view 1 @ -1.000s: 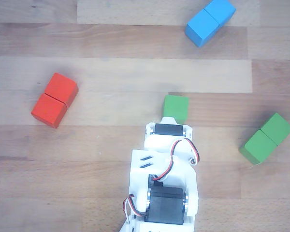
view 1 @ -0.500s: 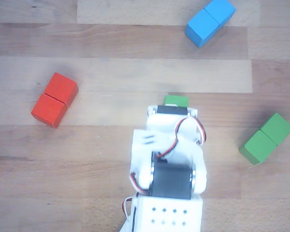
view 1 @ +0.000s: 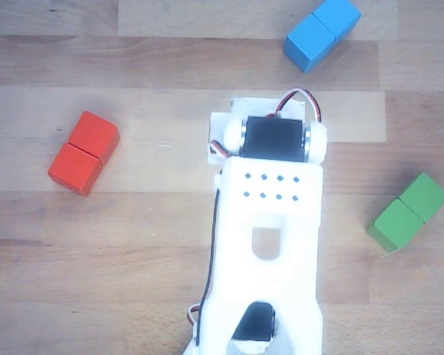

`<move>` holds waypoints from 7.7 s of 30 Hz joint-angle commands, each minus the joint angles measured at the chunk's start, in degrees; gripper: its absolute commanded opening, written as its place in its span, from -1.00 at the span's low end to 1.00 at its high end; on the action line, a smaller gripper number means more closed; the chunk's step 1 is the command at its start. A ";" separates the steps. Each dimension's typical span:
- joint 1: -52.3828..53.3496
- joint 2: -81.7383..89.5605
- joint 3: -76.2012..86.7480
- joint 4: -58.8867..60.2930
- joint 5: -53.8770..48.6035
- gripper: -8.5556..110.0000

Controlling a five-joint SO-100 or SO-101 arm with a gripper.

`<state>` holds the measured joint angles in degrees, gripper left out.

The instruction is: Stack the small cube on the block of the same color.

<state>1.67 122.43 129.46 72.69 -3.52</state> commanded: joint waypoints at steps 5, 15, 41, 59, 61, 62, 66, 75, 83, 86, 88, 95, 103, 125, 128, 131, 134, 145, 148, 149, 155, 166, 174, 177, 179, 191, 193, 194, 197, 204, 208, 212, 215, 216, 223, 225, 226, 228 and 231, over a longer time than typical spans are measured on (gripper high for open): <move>0.70 -4.83 -5.54 -1.23 0.18 -0.85; 0.79 -7.21 -5.54 -0.79 0.18 -0.51; 3.87 -16.26 -5.89 -5.62 0.26 -0.40; 3.87 -21.80 -5.89 -9.14 0.26 -0.61; 3.87 -21.80 -5.98 -9.14 0.26 -0.67; 3.87 -21.80 -5.98 -9.14 0.26 -0.69; 3.96 -21.62 -5.98 -9.14 0.35 -0.77; 6.86 -20.83 -14.33 -8.00 0.18 -0.79; 16.26 -21.09 -28.21 -0.44 0.18 -0.78; 21.09 -21.62 -31.82 2.11 0.09 -0.78; 24.61 -21.80 -32.96 2.99 0.09 -0.78; 35.60 -22.24 -33.22 3.60 -4.66 -0.78; 43.42 -26.98 -31.82 4.48 -11.95 -0.78; 44.91 -30.76 -26.72 5.98 -17.58 -0.78; 44.91 -30.85 -26.63 6.06 -17.67 -0.78; 44.91 -31.20 -25.93 6.06 -17.67 -0.74; 45.00 -31.73 -25.22 6.06 -17.67 -0.65; 44.91 -31.99 -25.05 6.06 -17.67 -0.45; 44.82 -31.90 -25.05 6.06 -17.67 -0.44; 44.74 -31.82 -25.22 6.06 -17.67 -0.44; 39.46 -31.29 -25.58 8.00 -17.58 -0.44; 25.58 -30.76 -25.93 14.50 -15.47 -0.44; 11.51 -19.16 -19.07 1.32 -9.67 -0.46; 6.42 -12.39 -11.43 -4.22 -6.50 -0.46; 3.96 -7.21 -5.71 -8.09 -4.04 -0.46; -0.70 26.63 24.96 -17.14 3.34 -0.46; -0.62 31.90 28.83 -17.14 3.34 -0.46; -0.62 34.37 30.67 -17.14 3.34 -0.46; -0.97 41.31 35.95 -17.05 2.81 -0.46; -1.14 57.22 42.36 -10.81 2.72 -0.46; -1.14 65.04 43.24 -3.25 2.72 -0.51; -0.70 71.81 44.12 1.41 2.64 -0.68; -0.53 74.71 44.74 1.85 2.64 -0.84; -0.53 75.15 44.82 1.93 2.64 -0.87; -0.62 75.50 45.18 2.02 2.64 -0.86; -0.62 75.59 45.44 2.02 2.64 -0.86; -0.62 75.59 45.44 2.02 2.72 -0.86; -0.62 75.59 45.44 2.02 2.99 -0.86; -0.44 75.50 45.44 2.02 3.25 -0.86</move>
<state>0.97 195.82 175.25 74.44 -0.53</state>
